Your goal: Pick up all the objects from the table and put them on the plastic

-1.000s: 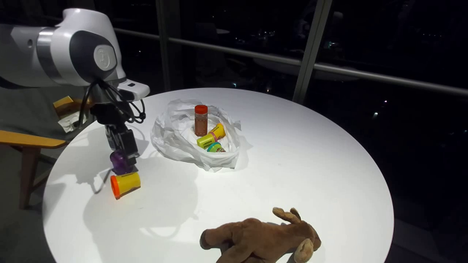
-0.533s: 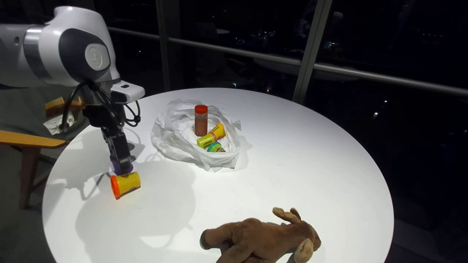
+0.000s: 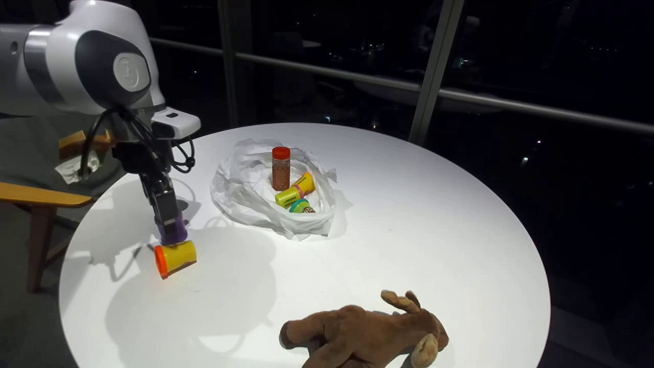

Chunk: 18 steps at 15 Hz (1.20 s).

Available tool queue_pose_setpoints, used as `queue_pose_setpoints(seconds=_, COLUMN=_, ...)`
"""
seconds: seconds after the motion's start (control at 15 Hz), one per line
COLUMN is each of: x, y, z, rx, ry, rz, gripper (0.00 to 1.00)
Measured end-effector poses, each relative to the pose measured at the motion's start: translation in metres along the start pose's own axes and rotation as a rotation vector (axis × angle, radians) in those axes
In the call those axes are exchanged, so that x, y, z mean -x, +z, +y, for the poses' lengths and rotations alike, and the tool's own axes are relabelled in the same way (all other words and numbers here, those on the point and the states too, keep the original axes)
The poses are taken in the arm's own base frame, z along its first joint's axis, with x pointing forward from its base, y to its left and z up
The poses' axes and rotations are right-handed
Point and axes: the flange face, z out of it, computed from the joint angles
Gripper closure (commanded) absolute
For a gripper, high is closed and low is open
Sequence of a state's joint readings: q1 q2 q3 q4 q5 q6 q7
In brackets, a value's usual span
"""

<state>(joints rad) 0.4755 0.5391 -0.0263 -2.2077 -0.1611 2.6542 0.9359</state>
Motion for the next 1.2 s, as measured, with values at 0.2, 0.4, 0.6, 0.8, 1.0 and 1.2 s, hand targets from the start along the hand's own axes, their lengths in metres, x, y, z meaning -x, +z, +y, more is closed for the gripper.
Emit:
queue_pose_setpoints(seconds=0.2, x=-0.001, y=-0.005, z=-0.001, rx=-0.007, ry=0.004, rz=0.006, gripper=0.74)
queue_pose_setpoints(seconds=0.4, x=-0.003, y=-0.02, z=-0.005, rx=-0.023, ry=0.033, rz=0.033, gripper=0.74)
queue_pose_setpoints(seconds=0.6, x=-0.003, y=-0.056, z=-0.017, rx=-0.046, ry=0.077, rz=0.132, gripper=0.74)
queue_pose_setpoints(seconds=0.8, x=-0.007, y=-0.1, z=-0.03, rx=-0.067, ry=0.106, rz=0.279, gripper=0.74)
queue_pose_setpoints(seconds=1.0, x=-0.036, y=-0.138, z=-0.034, rx=-0.079, ry=0.128, rz=0.422, gripper=0.74)
queue_pose_setpoints(seconds=1.2, x=-0.079, y=-0.166, z=-0.028, rx=-0.088, ry=0.156, rz=0.502, gripper=0.74)
